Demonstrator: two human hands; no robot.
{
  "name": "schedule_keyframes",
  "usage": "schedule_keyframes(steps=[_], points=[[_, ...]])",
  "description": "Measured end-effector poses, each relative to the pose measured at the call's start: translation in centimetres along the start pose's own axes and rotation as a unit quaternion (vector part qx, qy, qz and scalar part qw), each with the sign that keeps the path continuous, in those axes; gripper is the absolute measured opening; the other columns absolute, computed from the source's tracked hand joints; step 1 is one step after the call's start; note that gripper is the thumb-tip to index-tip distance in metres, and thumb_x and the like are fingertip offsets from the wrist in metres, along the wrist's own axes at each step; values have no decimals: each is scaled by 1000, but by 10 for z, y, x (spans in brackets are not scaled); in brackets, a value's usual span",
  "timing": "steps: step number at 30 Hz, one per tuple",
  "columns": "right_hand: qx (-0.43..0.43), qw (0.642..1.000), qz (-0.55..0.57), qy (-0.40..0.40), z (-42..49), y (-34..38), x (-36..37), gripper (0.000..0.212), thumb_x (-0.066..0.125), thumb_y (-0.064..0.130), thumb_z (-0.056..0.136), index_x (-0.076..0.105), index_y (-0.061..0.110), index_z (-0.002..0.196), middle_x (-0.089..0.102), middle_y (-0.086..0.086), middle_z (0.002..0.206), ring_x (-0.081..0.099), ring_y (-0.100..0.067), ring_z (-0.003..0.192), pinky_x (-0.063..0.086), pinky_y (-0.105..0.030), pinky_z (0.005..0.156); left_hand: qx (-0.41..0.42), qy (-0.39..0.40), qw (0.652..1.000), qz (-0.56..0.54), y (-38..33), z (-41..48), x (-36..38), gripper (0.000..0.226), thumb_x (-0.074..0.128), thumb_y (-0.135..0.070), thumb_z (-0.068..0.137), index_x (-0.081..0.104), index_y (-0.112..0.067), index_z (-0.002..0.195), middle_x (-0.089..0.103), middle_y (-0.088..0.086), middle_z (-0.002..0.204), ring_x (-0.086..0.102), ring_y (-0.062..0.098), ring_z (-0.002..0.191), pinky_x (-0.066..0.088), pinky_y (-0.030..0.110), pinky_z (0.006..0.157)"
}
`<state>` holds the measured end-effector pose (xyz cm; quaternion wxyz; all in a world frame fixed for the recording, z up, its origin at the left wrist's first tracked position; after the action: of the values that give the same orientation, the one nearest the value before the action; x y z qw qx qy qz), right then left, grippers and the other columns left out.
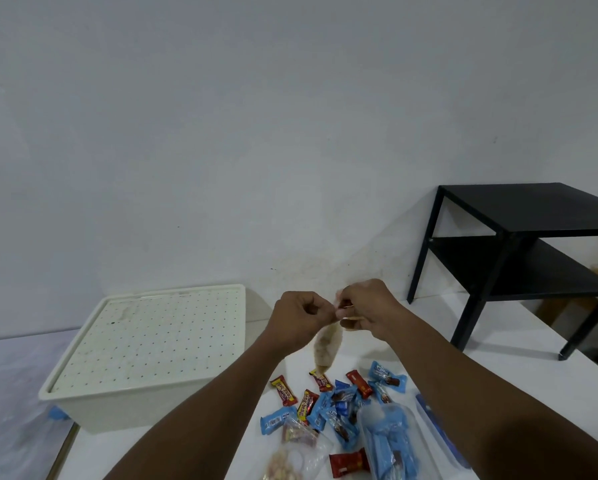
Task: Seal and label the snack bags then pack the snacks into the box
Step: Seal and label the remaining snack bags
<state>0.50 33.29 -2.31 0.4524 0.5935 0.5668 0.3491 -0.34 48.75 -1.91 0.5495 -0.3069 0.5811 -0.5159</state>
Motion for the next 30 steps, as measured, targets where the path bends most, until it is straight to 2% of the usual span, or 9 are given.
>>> schedule_keyframes(steps=[3, 8, 10, 12, 14, 17, 19, 23, 30], points=[[-46, 997, -57, 36, 1, 6, -1, 11, 61, 5, 92, 69, 0, 96, 70, -13, 78, 68, -19, 62, 57, -31, 58, -59, -10, 997, -44, 7, 3, -7, 15, 61, -22, 94, 74, -19, 88, 72, 2, 81, 65, 17, 75, 58, 43, 77], [-161, 953, -221, 128, -3, 25, 1, 11, 68, 18, 92, 73, 8, 89, 66, -3, 70, 62, -12, 59, 55, -26, 59, -60, -14, 998, 4, 8, 8, -23, 36, 62, -7, 92, 64, -22, 124, 65, -3, 122, 67, 9, 89, 54, 18, 59], [-192, 933, -267, 144, -6, 34, 3, 10, 71, 21, 90, 74, 11, 88, 68, -7, 73, 63, -12, 61, 54, -23, 59, -48, 27, 998, 13, 6, 12, -19, 44, 70, -14, 90, 60, -24, 132, 63, -6, 125, 67, 8, 99, 54, 17, 67], [-217, 916, -298, 155, -7, 40, 5, 12, 72, 21, 89, 76, 10, 92, 71, -14, 80, 64, -12, 63, 55, -22, 60, -37, 61, 997, 22, 4, 15, -14, 43, 76, -17, 87, 65, -21, 128, 69, -3, 118, 66, 10, 105, 52, 19, 82], [-235, 910, -305, 156, -7, 43, 6, 14, 72, 21, 89, 76, 9, 93, 73, -16, 81, 64, -11, 63, 56, -23, 61, -28, 63, 998, 12, 2, 17, -11, 24, 78, -11, 85, 74, -12, 108, 76, 8, 102, 72, 19, 99, 56, 27, 87], [-239, 923, -262, 151, -6, 42, 3, 18, 72, 25, 89, 75, 8, 91, 73, -11, 73, 64, -9, 61, 54, -23, 59, -23, 29, 999, -1, 5, 16, -16, 4, 72, -6, 89, 74, -9, 87, 77, 14, 88, 74, 26, 82, 59, 33, 77], [-224, 935, -230, 150, -4, 38, -4, 19, 72, 29, 88, 75, 10, 93, 75, -8, 78, 67, -8, 66, 54, -23, 61, -29, 5, 999, -24, 9, 15, -22, 6, 70, -10, 91, 72, -8, 85, 76, 14, 86, 73, 22, 74, 55, 30, 67], [-200, 941, -239, 130, 2, 21, -14, 11, 73, 25, 88, 76, 17, 95, 76, -6, 92, 72, -20, 89, 59, -36, 77, -47, -27, 996, -72, 14, 11, -30, 7, 75, -13, 87, 71, -7, 84, 74, 15, 83, 73, 20, 72, 55, 35, 69], [-239, 921, -286, 111, -1, 24, -6, 8, 72, 21, 89, 76, 15, 93, 75, -7, 87, 66, -10, 74, 57, -30, 69, -186, 111, 968, -126, 24, 6, -17, 49, 75, -52, 81, 72, -7, 100, 76, 15, 98, 76, 32, 91, 62, 43, 77]])
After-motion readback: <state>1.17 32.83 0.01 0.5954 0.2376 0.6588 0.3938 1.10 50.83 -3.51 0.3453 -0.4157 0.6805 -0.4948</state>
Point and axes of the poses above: each hand's wrist, its own z-axis towards the middle knuckle, its own x-axis out of the palm, y = z × x, the point moved 7 cm from there along z, towards the middle knuckle
